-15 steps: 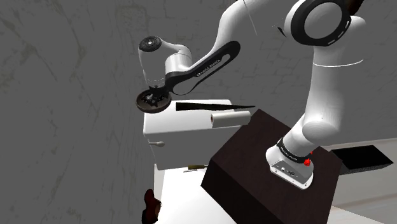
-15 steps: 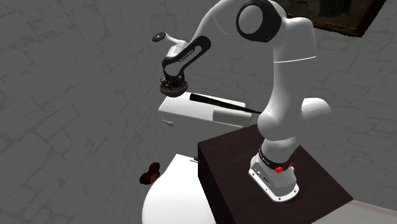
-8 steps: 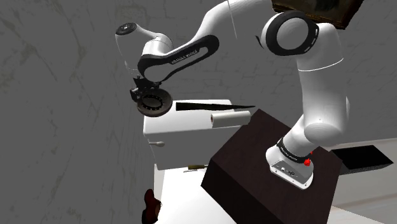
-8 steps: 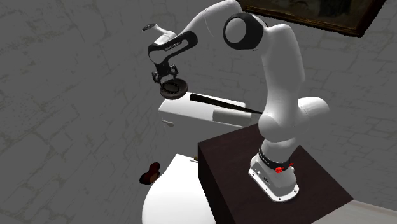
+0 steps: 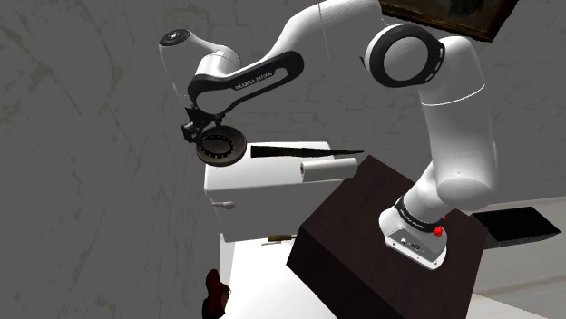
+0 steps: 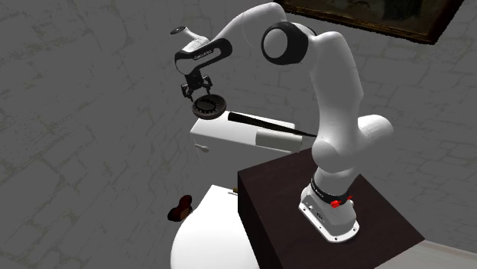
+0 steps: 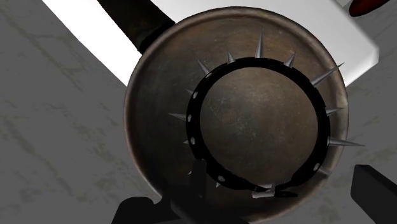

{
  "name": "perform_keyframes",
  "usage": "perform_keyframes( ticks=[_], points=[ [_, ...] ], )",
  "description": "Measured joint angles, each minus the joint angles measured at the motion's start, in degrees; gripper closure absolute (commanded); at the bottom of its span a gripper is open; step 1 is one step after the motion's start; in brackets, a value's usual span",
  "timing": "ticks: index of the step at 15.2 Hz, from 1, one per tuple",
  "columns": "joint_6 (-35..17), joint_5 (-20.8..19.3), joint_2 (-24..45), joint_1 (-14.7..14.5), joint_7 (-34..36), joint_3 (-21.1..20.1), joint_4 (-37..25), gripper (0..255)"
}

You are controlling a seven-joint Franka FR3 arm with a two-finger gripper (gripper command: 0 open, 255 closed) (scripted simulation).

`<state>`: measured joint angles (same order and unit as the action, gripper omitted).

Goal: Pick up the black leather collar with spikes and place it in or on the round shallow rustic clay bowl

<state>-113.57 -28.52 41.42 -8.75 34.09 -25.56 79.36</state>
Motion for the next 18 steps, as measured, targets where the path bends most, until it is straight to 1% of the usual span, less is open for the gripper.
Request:
perform_keyframes(
  ticks=[5,9,10,13,15,18],
  points=[
    [-0.9,2.6,-0.9,-2.8,-1.3,4.0,0.3,0],
    [-1.2,4.2,-1.3,-4.3,-1.4,6.1,0.4,0],
    [-1.3,4.4,-1.4,-4.7,-1.7,6.6,0.4,255],
    [-2.3,5.0,-1.1,-4.7,-1.6,6.5,0.4,255],
    [0.1,6.3,0.1,-4.8,-1.2,6.1,-2.1,255],
    [-2.6,7.8,-0.4,-4.3,-0.9,6.2,-0.6,255]
  ],
)
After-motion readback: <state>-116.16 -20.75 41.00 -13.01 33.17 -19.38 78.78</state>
